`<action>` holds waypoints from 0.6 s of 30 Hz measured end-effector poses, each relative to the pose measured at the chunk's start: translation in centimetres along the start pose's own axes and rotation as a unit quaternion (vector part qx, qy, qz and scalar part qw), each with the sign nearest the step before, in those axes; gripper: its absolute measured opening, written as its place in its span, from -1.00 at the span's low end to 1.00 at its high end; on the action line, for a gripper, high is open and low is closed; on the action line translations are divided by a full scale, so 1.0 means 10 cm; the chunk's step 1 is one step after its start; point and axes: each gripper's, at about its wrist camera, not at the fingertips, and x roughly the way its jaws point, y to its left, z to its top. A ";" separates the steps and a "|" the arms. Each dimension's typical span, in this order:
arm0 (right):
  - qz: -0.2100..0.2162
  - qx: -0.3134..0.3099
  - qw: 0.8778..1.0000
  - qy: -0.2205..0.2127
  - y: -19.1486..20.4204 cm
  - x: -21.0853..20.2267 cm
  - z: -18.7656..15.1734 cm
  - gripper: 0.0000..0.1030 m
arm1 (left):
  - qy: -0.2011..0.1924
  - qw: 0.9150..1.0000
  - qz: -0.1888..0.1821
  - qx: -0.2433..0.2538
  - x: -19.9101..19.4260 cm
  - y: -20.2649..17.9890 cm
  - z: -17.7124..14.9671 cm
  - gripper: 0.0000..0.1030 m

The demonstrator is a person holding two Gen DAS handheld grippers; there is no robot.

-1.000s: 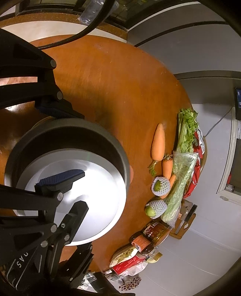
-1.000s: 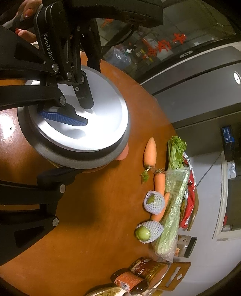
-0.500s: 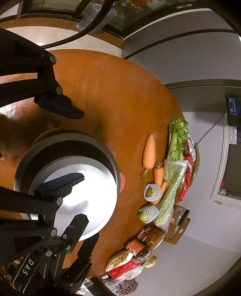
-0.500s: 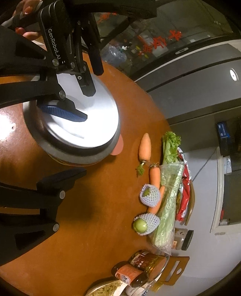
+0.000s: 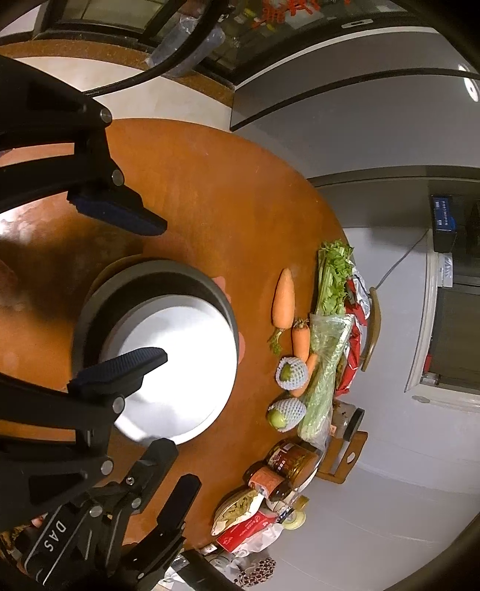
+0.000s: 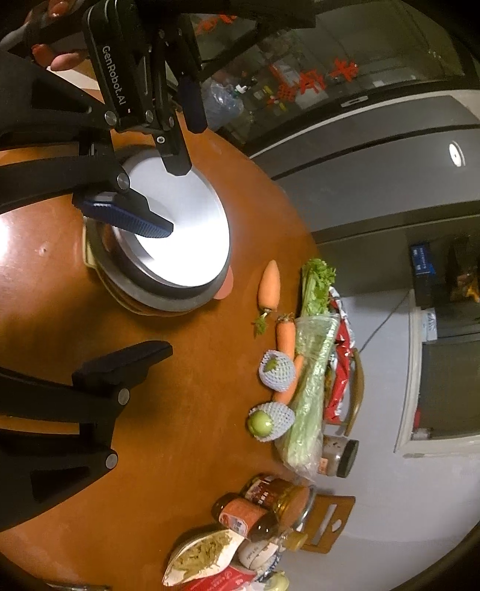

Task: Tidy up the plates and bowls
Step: 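Lower the steel bowl onto the grey tray stack and open the left tool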

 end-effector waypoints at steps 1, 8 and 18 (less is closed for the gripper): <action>0.001 0.000 1.000 -0.003 0.01 -0.04 -0.02 0.18 | -0.002 1.000 0.000 0.001 -0.03 -0.01 -0.04 0.22; -0.001 -0.006 1.000 -0.013 0.08 -0.29 -0.26 0.21 | -0.004 1.000 0.007 0.005 -0.20 -0.10 -0.32 0.23; -0.007 -0.009 1.000 -0.022 0.16 -0.59 -0.71 0.25 | -0.016 1.000 0.012 -0.002 -0.44 -0.21 -0.79 0.24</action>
